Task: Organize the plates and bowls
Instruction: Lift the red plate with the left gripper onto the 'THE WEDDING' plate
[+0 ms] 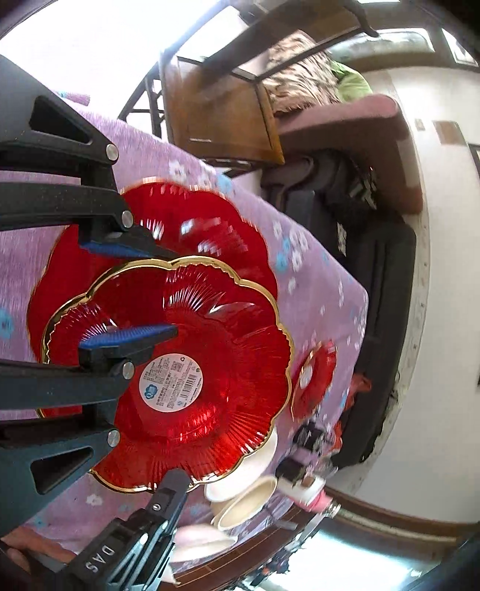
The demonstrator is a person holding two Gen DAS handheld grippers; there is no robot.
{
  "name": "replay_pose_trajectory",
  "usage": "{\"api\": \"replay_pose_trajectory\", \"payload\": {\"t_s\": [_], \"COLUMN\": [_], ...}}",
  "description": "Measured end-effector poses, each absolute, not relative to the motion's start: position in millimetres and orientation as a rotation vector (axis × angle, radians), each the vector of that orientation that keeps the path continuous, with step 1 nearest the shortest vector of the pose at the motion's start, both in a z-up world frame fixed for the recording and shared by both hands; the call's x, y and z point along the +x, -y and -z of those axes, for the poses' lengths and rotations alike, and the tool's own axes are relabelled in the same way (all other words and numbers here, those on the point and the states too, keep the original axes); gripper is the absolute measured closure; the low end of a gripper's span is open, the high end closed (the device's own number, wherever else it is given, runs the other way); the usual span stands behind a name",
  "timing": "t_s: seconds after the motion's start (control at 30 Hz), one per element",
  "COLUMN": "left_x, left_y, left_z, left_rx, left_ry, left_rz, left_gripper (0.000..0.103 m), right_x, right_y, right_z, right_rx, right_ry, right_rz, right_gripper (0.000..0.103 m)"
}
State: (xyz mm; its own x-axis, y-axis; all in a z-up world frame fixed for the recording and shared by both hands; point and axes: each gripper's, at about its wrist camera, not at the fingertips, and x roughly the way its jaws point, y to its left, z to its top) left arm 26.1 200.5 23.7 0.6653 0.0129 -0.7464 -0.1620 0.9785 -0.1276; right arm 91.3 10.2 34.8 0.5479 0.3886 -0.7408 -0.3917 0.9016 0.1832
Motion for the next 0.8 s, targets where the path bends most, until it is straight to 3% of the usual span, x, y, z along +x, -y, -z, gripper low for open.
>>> {"api": "replay_pose_trajectory", "payload": {"t_s": [0.57,0.8], "left_x": [41.3,41.7], "left_y": [-222.6,-220.6], "left_z": [-6.4,-6.3], "left_rx": [-0.197,-0.190], "left_ry": [-0.871,-0.877], "left_rz": [-0.174,-0.176], "left_gripper": [0.071,0.065], "right_x": [115.5,116.4], "right_y": [-46.6,-48.0], "right_z": [-0.7,0.7], "right_rx": [-0.065,-0.074], "right_ry": [-0.946,-0.942], "right_rz": [-0.477,-0.473], "right_gripper": [0.090,0.089]}}
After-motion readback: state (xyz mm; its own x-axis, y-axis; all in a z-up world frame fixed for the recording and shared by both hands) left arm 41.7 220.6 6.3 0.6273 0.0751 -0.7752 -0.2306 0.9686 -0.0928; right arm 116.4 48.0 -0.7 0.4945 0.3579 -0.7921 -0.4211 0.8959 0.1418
